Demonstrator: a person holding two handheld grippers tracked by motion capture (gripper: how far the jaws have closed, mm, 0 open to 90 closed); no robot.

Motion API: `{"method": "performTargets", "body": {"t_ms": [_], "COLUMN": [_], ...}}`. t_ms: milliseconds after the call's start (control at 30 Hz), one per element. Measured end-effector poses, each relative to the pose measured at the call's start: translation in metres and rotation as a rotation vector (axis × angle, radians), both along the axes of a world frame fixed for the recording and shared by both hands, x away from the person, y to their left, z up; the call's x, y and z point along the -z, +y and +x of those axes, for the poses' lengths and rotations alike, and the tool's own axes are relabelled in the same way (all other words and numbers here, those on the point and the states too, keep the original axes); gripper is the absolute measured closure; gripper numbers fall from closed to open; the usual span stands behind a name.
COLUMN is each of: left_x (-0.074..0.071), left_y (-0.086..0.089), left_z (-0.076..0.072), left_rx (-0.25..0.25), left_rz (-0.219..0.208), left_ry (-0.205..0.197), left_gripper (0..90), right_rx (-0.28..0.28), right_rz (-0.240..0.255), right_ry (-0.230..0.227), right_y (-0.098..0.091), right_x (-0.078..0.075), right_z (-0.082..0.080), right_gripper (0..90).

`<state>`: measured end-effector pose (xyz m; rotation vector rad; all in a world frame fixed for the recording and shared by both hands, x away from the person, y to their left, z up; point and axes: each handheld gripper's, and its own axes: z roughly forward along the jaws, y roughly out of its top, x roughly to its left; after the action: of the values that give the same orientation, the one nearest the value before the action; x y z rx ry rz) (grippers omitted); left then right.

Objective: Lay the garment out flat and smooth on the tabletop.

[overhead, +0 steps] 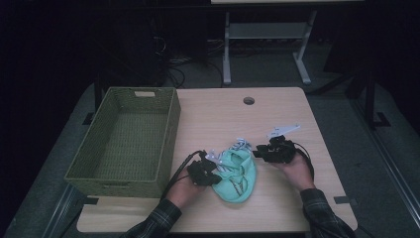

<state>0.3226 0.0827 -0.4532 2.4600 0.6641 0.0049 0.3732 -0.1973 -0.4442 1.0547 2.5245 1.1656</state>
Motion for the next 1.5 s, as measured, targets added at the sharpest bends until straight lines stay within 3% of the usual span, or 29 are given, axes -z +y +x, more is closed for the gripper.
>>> {"method": "performTargets", "body": {"t_ms": [200,433,633,733,800,867,1500], "left_x": [0.000,0.000,0.000,0.000,0.000,0.000,0.000], "left_y": [0.000,0.001,0.000,-0.001,-0.001,0.000,0.000], "left_z": [0.000,0.001,0.000,0.000,0.000,0.000,0.000], "left_rx": [-0.001,0.013,0.005,0.006,0.007,0.009,0.003], "left_rz": [0.000,0.005,0.000,0.002,0.002,0.000,-0.003], "left_ry": [-0.002,-0.002,-0.005,-0.006,-0.006,-0.003,0.000], "left_gripper": [89.7,89.7,89.7,89.8,89.7,89.8,89.8], "right_rx": [-0.007,-0.045,-0.076,-0.076,-0.078,-0.083,-0.007], "right_rz": [0.033,0.034,-0.016,-0.017,-0.033,-0.047,-0.052], "right_ry": [0.014,0.042,0.049,0.042,0.024,0.024,-0.030], "right_y": [0.010,0.026,0.037,0.037,0.036,0.037,0.017], "right_x": [0.005,0.012,0.023,0.026,0.027,0.025,0.006], "right_z": [0.016,0.027,0.029,0.027,0.026,0.026,0.026], "right_gripper": [69.3,67.2,73.7,76.8,85.7,88.1,89.5]}}
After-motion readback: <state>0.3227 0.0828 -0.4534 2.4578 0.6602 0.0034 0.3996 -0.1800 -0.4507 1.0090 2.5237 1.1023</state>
